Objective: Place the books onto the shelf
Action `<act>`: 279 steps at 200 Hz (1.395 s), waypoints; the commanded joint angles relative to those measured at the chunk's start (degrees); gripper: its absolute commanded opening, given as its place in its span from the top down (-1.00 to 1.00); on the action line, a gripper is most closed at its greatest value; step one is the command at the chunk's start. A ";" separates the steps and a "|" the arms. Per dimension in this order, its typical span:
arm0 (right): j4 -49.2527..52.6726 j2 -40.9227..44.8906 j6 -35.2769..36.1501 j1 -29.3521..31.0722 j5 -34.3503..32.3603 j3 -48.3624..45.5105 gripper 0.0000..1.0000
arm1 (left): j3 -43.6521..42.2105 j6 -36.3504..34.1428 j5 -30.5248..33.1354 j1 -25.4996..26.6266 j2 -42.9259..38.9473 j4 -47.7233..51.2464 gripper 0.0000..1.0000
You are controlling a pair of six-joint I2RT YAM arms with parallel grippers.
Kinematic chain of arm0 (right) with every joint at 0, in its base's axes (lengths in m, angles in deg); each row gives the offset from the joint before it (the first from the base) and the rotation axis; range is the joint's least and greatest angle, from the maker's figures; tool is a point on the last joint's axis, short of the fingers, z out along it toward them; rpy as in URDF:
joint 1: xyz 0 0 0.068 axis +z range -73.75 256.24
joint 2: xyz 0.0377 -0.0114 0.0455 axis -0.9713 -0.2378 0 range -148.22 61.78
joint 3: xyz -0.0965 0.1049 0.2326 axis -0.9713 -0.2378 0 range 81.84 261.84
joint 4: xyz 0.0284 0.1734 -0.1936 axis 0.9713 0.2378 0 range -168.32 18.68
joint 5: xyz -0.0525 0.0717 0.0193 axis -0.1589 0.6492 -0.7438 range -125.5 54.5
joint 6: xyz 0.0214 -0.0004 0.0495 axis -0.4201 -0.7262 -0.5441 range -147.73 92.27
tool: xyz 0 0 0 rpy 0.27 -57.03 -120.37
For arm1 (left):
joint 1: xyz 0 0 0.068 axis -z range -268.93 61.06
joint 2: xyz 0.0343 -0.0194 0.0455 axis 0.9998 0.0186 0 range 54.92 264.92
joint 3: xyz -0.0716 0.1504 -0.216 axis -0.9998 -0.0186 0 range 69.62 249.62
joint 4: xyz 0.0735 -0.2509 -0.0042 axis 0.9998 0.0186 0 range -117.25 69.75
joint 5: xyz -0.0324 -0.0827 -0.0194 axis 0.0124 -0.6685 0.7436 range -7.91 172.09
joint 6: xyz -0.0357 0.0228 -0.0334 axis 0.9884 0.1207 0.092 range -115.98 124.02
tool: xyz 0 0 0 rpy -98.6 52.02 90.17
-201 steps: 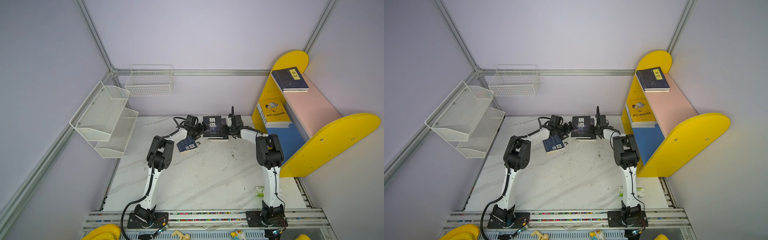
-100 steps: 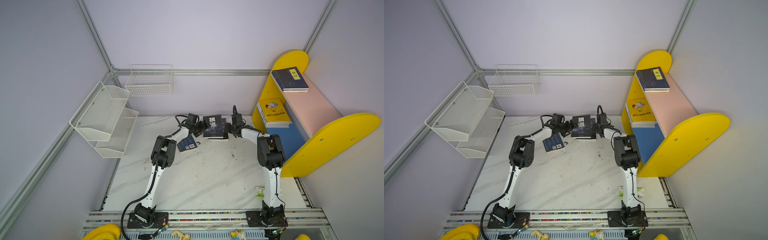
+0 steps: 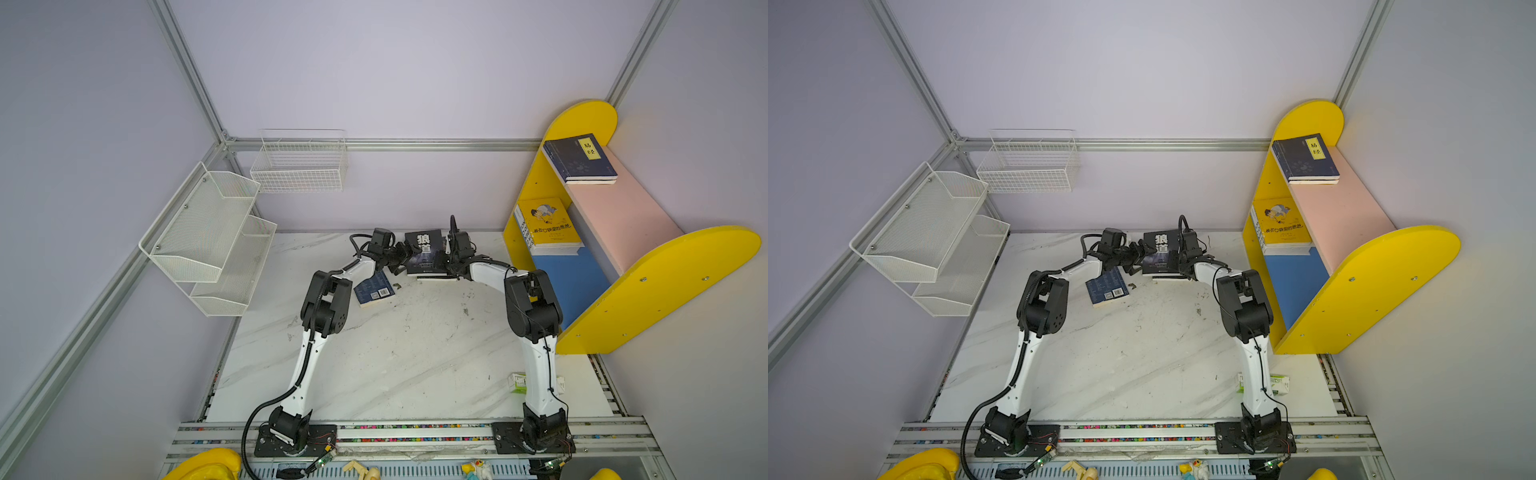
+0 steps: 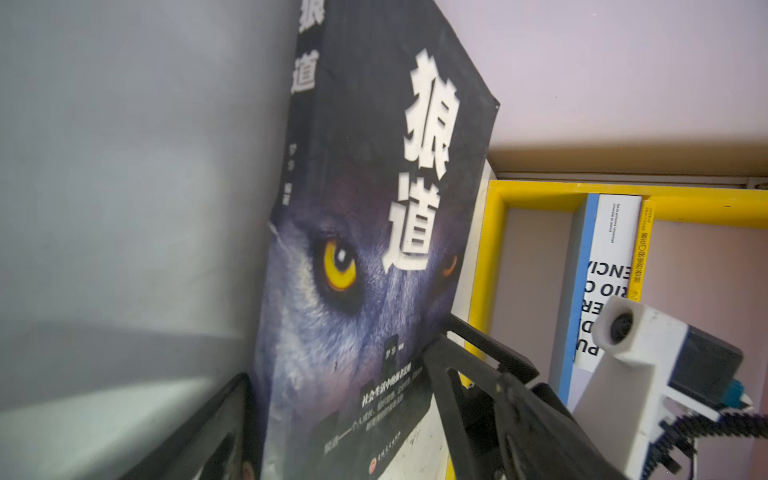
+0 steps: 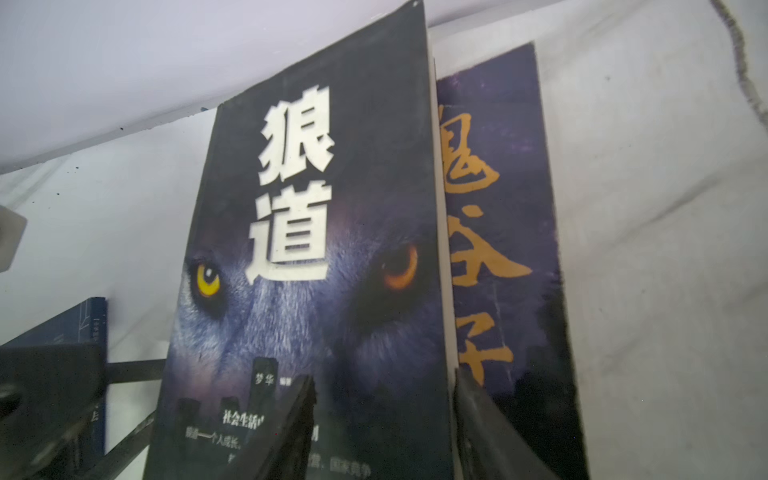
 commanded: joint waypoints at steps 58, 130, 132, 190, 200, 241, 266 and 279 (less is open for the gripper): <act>-1.95 -0.73 -2.30 1.82 8.24 -4.38 -0.06 | -9.71 5.67 -6.41 1.45 -7.85 -14.75 0.06; -5.73 6.70 -10.70 -0.83 12.50 -7.44 -0.26 | -16.57 3.24 -4.87 0.16 -16.79 -15.91 0.98; -6.07 7.04 -11.40 -0.94 12.84 -7.60 -0.28 | -16.59 3.22 -4.93 0.03 -17.14 -15.96 0.99; -31.45 21.21 -37.23 -2.94 22.55 -22.35 -0.60 | -15.54 1.72 1.74 -2.25 -26.40 -14.82 1.00; -40.03 22.14 -44.03 -2.79 24.04 -25.86 -0.61 | -15.63 1.87 3.57 -2.25 -27.34 -15.26 1.00; -64.42 20.36 -61.60 -0.03 24.75 -30.27 -0.66 | -14.78 4.47 6.75 -1.90 -28.39 -18.17 1.00; -71.65 16.32 -65.65 1.86 24.94 -26.02 -0.85 | -14.82 6.23 6.76 -1.46 -28.69 -19.64 1.00; -73.01 13.81 -67.04 2.57 24.63 -23.51 -0.87 | -15.22 7.20 6.33 -1.23 -28.94 -20.50 1.00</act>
